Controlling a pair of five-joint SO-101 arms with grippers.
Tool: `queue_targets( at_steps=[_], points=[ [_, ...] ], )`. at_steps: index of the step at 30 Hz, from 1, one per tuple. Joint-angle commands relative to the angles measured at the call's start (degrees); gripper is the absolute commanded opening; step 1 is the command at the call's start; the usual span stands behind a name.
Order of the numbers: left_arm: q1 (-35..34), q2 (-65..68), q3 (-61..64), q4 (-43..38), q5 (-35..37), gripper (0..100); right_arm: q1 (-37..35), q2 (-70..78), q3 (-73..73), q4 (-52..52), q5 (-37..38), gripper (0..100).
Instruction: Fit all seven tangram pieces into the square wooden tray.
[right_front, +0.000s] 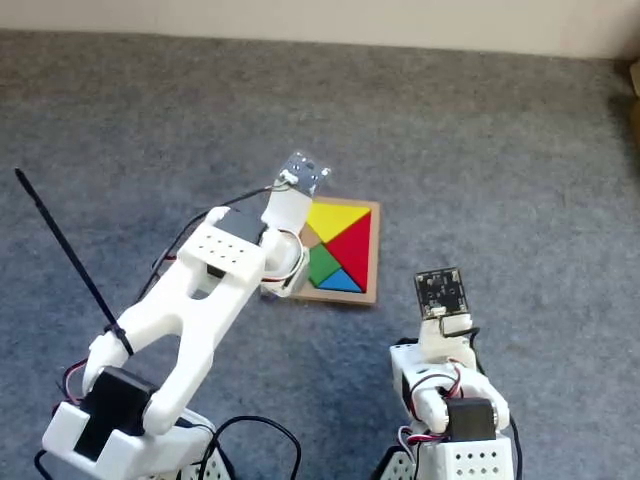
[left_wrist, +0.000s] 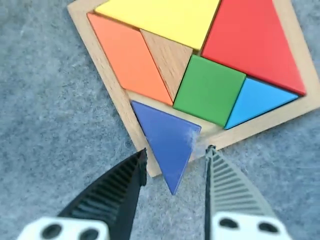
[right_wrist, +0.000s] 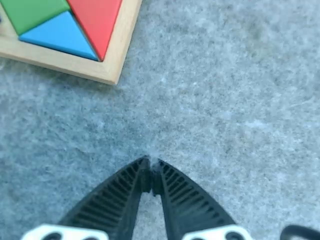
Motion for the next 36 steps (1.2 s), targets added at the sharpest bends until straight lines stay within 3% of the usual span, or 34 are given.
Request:
queue_targets(
  at_steps=[1,21,28,36],
  points=[
    [-0.13,-1.98,-0.22,-0.88,0.44,20,0.66,-1.89,8.22,0.57,-0.26,1.7],
    [0.57,15.08,-9.89,1.23,0.26,19,0.66,-1.89,8.22,0.57,-0.26,1.7],
    [0.66,14.73,-10.51,2.37,-4.04,12,0.66,-1.89,8.22,0.57,-0.26,1.7],
    [0.48,13.32,-10.07,2.46,-4.22,12,0.66,-1.89,8.22,0.57,-0.26,1.7]
  ],
)
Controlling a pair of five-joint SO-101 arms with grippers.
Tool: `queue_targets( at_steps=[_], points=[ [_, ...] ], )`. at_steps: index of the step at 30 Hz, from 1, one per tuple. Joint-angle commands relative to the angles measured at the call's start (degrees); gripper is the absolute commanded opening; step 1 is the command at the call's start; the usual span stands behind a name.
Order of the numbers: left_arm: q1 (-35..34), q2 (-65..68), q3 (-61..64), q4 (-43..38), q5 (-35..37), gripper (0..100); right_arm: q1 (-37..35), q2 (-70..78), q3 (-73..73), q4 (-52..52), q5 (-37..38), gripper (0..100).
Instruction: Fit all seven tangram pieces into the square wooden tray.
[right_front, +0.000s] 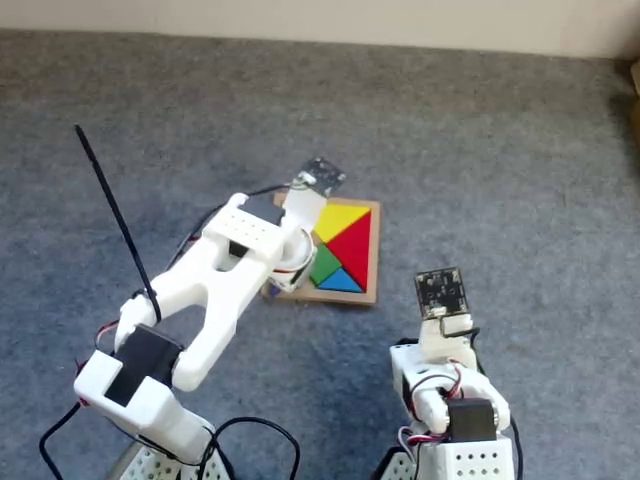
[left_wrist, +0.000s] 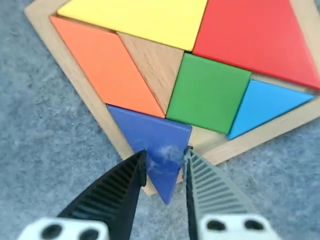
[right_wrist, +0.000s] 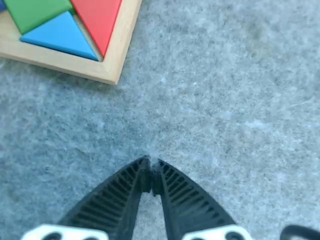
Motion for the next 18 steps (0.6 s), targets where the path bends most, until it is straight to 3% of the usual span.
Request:
queue_targets(
  at_steps=[1,18],
  points=[
    [0.13,-1.71,-1.19,0.62,-0.35,12,0.66,-1.89,8.22,0.57,-0.26,1.7],
    [-1.71,-4.70,-1.98,1.85,-0.09,12,0.57,-1.89,8.22,0.57,-0.26,1.7]
  ],
)
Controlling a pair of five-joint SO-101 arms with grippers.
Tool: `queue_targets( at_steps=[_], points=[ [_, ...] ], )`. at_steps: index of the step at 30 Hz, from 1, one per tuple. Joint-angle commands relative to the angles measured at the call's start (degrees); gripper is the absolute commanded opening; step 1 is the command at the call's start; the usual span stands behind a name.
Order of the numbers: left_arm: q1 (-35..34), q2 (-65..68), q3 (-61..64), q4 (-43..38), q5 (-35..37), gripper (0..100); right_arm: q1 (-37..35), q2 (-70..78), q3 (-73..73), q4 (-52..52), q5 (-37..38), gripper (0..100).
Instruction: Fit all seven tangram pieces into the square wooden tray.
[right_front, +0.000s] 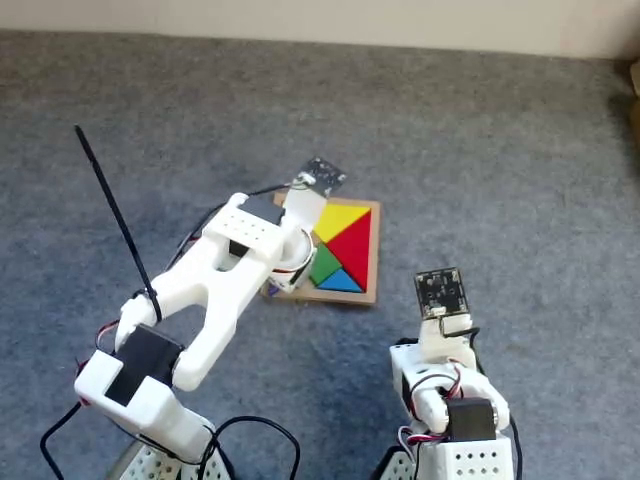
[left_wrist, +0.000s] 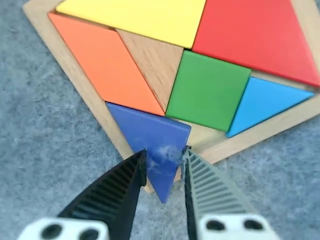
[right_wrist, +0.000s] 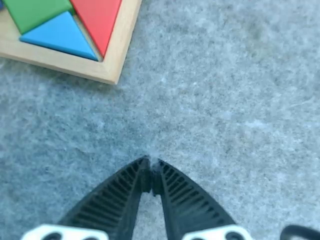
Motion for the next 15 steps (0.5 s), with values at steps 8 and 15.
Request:
queue_targets(
  at_steps=[8,15],
  points=[
    [-6.02,-6.02,-1.80,0.97,0.00,12,0.57,-1.89,8.22,0.57,-0.26,1.7],
    [-8.04,-6.55,-2.24,0.97,0.09,12,0.57,-1.89,8.22,0.57,-0.26,1.7]
  ],
)
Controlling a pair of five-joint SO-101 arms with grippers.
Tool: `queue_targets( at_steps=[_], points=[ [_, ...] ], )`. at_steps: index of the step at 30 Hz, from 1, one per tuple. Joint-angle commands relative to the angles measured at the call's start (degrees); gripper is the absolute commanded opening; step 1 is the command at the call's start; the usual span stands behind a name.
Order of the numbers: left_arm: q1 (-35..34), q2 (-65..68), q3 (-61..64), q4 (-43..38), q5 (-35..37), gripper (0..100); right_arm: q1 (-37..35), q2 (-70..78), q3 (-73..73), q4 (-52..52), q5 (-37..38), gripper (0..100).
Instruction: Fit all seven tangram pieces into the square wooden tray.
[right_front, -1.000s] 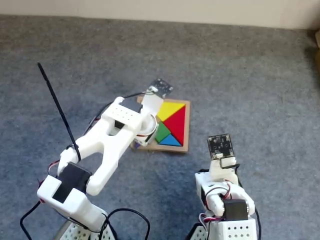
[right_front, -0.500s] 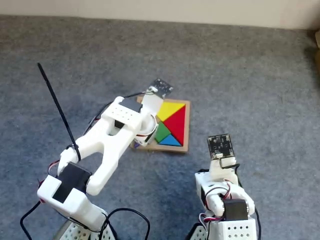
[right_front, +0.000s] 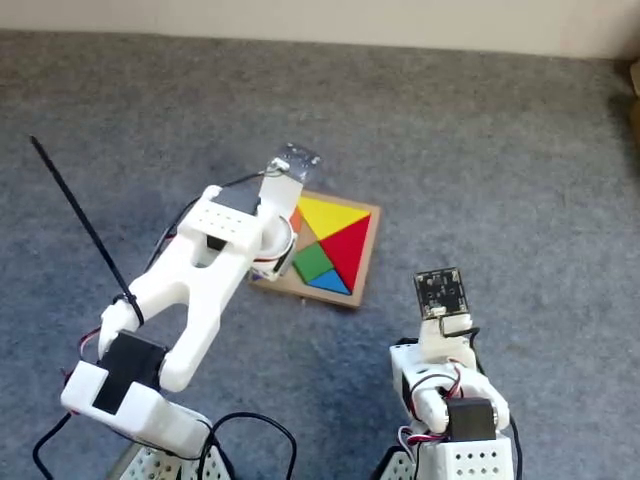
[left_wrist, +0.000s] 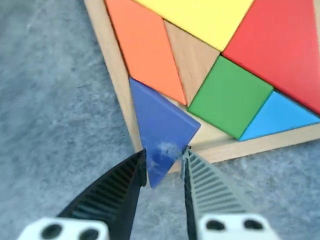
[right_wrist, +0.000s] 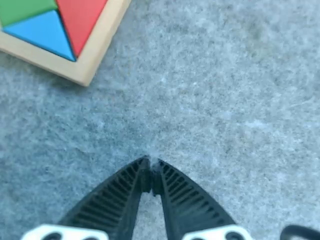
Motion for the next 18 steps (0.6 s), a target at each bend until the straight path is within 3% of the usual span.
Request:
queue_targets(
  at_steps=[1,18],
  points=[
    [-2.77,-3.56,-2.33,0.18,-0.18,12,0.57,-1.89,8.22,0.57,-0.26,1.7],
    [-4.35,-11.74,-1.89,-0.09,3.78,12,0.57,-1.89,8.22,0.57,-0.26,1.7]
  ],
)
